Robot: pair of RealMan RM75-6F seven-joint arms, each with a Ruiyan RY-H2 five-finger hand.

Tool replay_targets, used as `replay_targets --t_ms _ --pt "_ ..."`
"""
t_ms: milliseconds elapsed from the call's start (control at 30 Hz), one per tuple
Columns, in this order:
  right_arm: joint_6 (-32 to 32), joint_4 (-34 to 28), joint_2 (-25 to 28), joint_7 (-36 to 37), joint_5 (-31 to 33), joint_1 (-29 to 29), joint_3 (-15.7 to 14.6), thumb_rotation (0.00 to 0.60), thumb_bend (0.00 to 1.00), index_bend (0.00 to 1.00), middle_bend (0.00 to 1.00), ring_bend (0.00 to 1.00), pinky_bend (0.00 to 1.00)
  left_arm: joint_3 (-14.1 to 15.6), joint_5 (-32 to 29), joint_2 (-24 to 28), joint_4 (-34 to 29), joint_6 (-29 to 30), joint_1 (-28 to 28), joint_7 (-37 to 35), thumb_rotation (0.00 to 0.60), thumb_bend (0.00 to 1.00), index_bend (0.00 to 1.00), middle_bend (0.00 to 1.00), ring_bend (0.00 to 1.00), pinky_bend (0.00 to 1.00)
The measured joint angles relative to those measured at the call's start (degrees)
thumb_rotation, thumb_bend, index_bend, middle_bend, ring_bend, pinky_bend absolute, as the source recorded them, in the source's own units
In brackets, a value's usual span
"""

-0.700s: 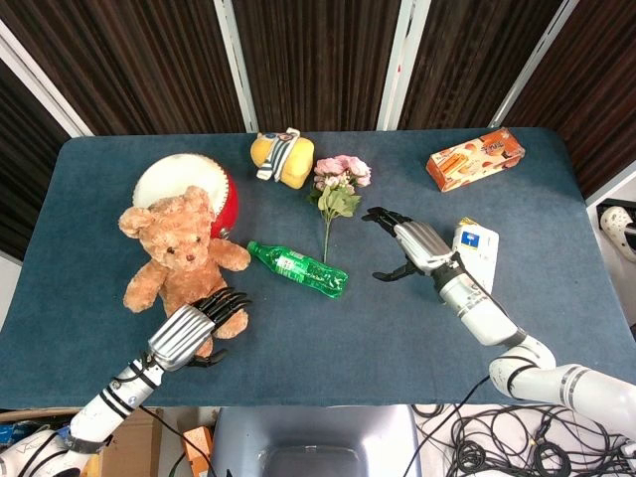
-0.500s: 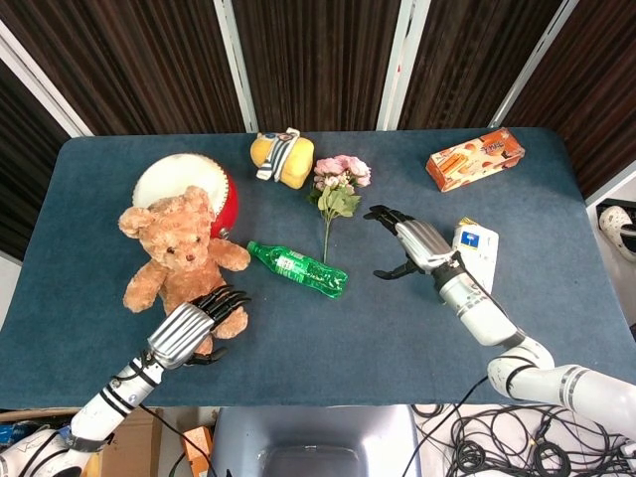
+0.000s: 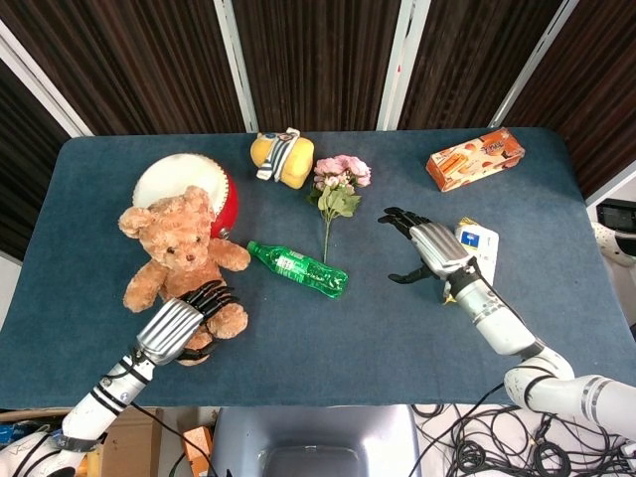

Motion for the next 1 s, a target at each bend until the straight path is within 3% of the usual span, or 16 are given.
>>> replay_targets --t_ms 167,367,567,833,1000 --pt "4.43 -4.39 3.56 -4.89 -0.63 -2.67 -1.39 0.6 0.06 0.26 0.08 0.11 0.24 -1.1 -2.77 1.44 -0.63 2.14 1.48 2.66 0.6 0.28 0.24 0.19 0.14 0.36" --pt "9.68 -14.28 11.54 -13.36 0.75 -7.86 -4.07 0.6 0.06 0.28 0.08 0.1 0.23 -2.76 -9.57 3.32 -1.86 5.19 4.33 9.14 0.6 0.28 0.26 0.2 0.15 0.36" --pt "19.51 -21.79 17.4 -22.98 0.59 -14.93 -7.59 0.6 0.06 0.22 0.04 0.08 0.22 -5.07 -16.98 3.72 -3.29 11.68 8.23 15.8 0.6 0.28 0.3 0.17 0.11 0.37" --pt "41.03 -19.24 15.95 -27.59 -11.4 -28.75 -12.98 0.6 0.06 0.18 0.03 0.07 0.21 -7.69 -25.07 0.93 -3.5 17.59 12.42 20.61 0.6 0.28 0.35 0.08 0.03 0.37" --pt "46.85 -14.07 12.24 -28.87 -14.66 -35.51 -15.37 0.6 0.06 0.17 0.04 0.07 0.21 -8.1 -27.17 -1.42 -2.89 18.86 13.7 21.12 0.6 0.29 0.36 0.01 0.01 0.35"
